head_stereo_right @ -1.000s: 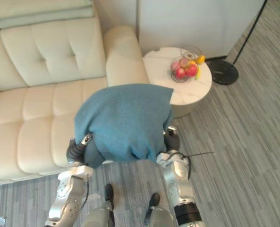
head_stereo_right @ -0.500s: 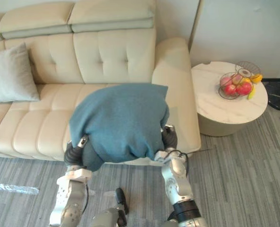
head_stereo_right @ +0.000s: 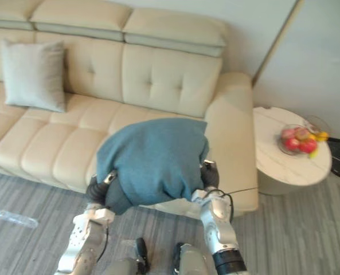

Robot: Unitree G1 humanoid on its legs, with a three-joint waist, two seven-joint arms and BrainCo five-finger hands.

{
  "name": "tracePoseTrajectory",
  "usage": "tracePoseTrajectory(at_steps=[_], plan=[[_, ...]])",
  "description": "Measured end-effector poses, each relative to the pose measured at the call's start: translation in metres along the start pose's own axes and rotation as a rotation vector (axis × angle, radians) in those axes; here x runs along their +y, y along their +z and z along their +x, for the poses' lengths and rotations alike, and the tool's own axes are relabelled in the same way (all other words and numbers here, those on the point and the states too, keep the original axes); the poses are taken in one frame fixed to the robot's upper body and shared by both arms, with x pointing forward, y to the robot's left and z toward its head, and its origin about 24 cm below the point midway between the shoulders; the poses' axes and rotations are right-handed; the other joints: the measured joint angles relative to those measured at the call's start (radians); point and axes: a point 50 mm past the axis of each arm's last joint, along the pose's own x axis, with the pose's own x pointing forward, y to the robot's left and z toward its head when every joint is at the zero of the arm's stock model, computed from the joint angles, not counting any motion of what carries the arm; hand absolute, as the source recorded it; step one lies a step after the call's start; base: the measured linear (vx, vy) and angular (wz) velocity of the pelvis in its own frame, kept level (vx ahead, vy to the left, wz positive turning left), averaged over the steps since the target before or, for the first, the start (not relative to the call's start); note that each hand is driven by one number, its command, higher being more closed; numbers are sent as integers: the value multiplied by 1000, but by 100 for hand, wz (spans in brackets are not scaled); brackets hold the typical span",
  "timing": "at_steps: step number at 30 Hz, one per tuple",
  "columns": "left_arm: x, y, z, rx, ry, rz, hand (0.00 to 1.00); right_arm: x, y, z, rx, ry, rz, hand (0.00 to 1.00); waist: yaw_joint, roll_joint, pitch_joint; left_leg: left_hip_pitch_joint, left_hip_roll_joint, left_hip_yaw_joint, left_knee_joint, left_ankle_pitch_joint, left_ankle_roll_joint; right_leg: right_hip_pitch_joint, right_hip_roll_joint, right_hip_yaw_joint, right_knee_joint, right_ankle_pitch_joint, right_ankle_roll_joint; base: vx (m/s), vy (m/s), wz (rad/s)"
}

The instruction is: Pick up cushions and gather them together orderly.

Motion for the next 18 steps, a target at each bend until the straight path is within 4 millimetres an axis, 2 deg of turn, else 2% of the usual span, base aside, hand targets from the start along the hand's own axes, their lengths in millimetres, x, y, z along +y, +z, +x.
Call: tracePoseTrajectory(at_steps=[1, 2, 3, 5, 6, 7, 8, 10, 11, 12, 13, 15, 18], plan=[[-7, 0, 0, -6, -16, -15, 100, -5, 2, -7, -7, -17, -2, 100, 7, 32, -3, -34, 73, 63, 123, -60, -20, 53, 15, -56, -44, 7, -3, 303, -93, 80], [-11, 3, 0, -23, -26, -25, 100, -3, 5, -10, -23, -11, 9, 100, 21, 41, -4, -54, 128, 107, 209, -75, -39, 80, 36, -68, -55, 6, -5, 258, -64, 37], [-11, 4, 1, -28, -24, -27, 100, 1, 9, -10, -42, -3, 21, 100, 32, 38, -5, -62, 150, 128, 258, -77, -39, 98, 47, -67, -65, 6, -6, 248, -72, -5], [-9, 4, -1, -31, -18, -29, 100, 13, 29, -11, -134, 31, 49, 100, 65, 30, -2, -70, 214, 184, 414, -96, -26, 179, 77, -30, -134, 8, -9, 231, -33, -42], [-9, 5, -2, -32, -18, -31, 100, 16, 36, -11, -164, 44, 55, 100, 72, 29, -2, -82, 245, 193, 465, -124, -13, 202, 85, -22, -150, 9, -9, 204, 29, -51], [-9, 5, -5, -31, -21, -34, 100, 19, 42, -12, -196, 55, 62, 100, 72, 22, -11, -82, 276, 192, 479, -144, -9, 212, 88, -12, -160, 9, -9, 179, 62, -47], [-10, 3, -7, -24, -32, -35, 100, 20, 47, -13, -230, 60, 65, 100, 69, 12, -36, -90, 300, 149, 422, -147, -17, 214, 87, 8, -180, 12, -4, 216, 125, -39], [-12, 3, -6, -25, -52, -35, 100, 20, 49, -12, -252, 61, 69, 100, 63, 6, -47, -92, 304, 67, 320, -133, -42, 219, 78, 30, -210, 26, 17, 185, 191, -32], [-13, 3, -6, -24, -60, -35, 100, 19, 49, -12, -257, 57, 69, 100, 62, 4, -48, -76, 291, 8, 220, -102, -84, 220, 67, 50, -223, 35, 33, 176, 311, -44], [-13, 2, -7, -16, -61, -36, 100, 18, 48, -12, -251, 51, 66, 100, 63, 11, -52, -43, 279, -51, 108, -43, -106, 225, 61, 75, -237, 45, 51, 219, 424, -62], [-11, -1, -8, -3, -58, -28, 100, 16, 42, -12, -224, 38, 70, 100, 67, 8, -56, -8, 261, -75, 60, 26, -192, 237, 50, 106, -259, 55, 83, 189, 367, -53], [-7, -4, -11, 20, -51, -11, 100, 11, 27, -14, -161, -9, 88, 100, 62, -24, -70, 9, 199, -63, 57, 12, -163, 245, -7, 145, -301, 84, 123, 133, 296, -34], [-5, -7, -15, 35, -40, -10, 100, 12, 15, -20, -107, -33, 115, 100, 66, -27, -71, 12, 160, -16, 117, -43, -124, 244, -58, 179, -291, 102, 153, 57, 345, -37]])
